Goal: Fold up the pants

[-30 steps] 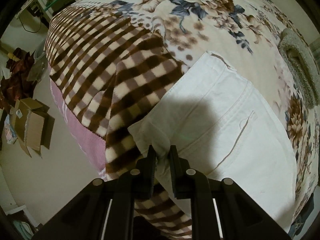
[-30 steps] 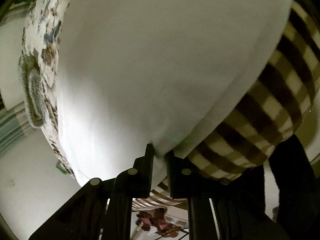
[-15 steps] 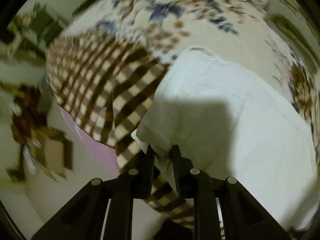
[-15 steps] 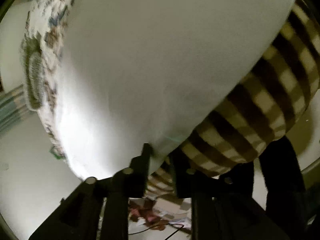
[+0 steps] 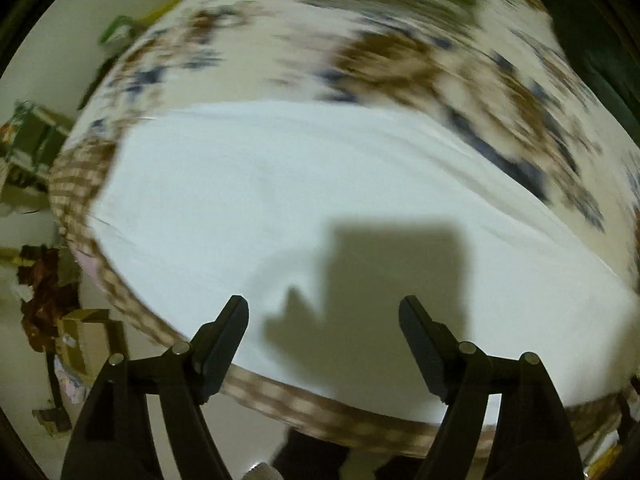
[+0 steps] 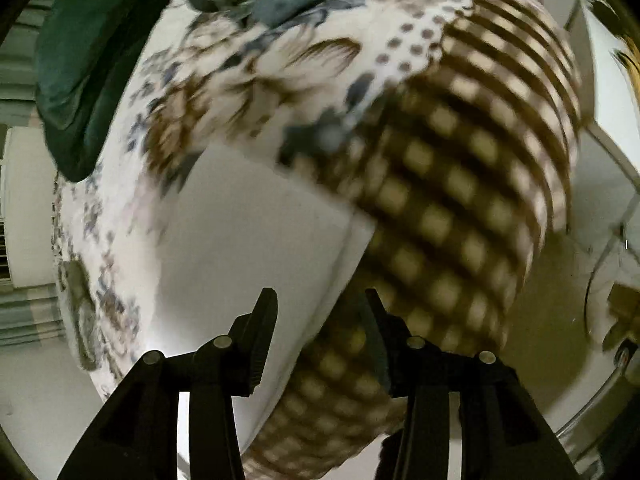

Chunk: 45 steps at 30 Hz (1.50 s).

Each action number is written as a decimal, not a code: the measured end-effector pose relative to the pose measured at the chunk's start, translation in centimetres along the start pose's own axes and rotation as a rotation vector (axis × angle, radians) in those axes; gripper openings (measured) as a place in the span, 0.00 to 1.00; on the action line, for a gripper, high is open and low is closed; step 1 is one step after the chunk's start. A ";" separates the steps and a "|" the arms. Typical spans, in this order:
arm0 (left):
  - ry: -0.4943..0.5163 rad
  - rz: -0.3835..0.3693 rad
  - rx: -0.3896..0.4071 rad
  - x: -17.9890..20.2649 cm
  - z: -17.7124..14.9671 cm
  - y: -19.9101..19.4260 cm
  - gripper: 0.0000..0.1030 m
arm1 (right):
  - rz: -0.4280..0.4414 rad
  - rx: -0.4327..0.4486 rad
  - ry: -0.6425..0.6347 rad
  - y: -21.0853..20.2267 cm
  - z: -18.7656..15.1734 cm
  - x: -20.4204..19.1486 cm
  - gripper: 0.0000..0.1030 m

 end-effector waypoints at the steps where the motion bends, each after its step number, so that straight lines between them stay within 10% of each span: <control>1: 0.018 0.000 -0.006 1.8 -0.5 -0.1 0.74 | 0.012 -0.026 0.002 0.7 0.7 0.2 0.45; 4: 0.069 -0.013 -0.034 7.6 -2.4 -0.3 0.74 | 0.060 -0.043 0.023 1.8 2.5 0.9 0.44; 7: 0.138 -0.024 -0.049 12.7 -4.0 -0.3 0.74 | 0.091 -0.012 0.025 1.9 3.1 1.5 0.18; 13: 0.235 -0.046 -0.077 19.2 -6.2 0.0 0.74 | 0.083 -0.029 -0.035 0.6 2.8 1.5 0.16; 20: 0.187 -0.090 -0.109 20.5 -7.0 2.9 0.78 | 0.218 -0.167 -0.031 1.2 1.9 2.1 0.51; 26: 0.135 -0.172 -0.087 20.2 -6.3 4.7 1.00 | 0.434 -0.218 0.004 3.9 0.5 0.7 0.56; 31: 0.162 -0.168 -0.035 20.1 -6.2 5.3 1.00 | 0.674 -0.154 0.051 3.7 1.0 -2.6 0.51; 37: 0.164 -0.171 -0.053 20.1 -6.3 5.2 1.00 | 0.615 -0.146 0.017 7.2 0.0 -5.2 0.49; 39: 0.170 -0.169 -0.064 20.8 -6.5 4.8 1.00 | 0.589 -0.115 0.011 7.3 0.4 -5.4 0.12; 45: 0.238 -0.110 -0.021 20.4 -5.2 3.3 1.00 | 0.518 -0.031 -0.071 3.7 0.2 -6.8 0.11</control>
Point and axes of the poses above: each gripper's, at about its wrist camera, not at the fingertips, and y roughly the way its jaws point, x to its right, z to its top, the point moved 10 cm from there along y, roughly the way its jaws point, and after that the axes turned 9 degrees about x, right-handed, at the moved point
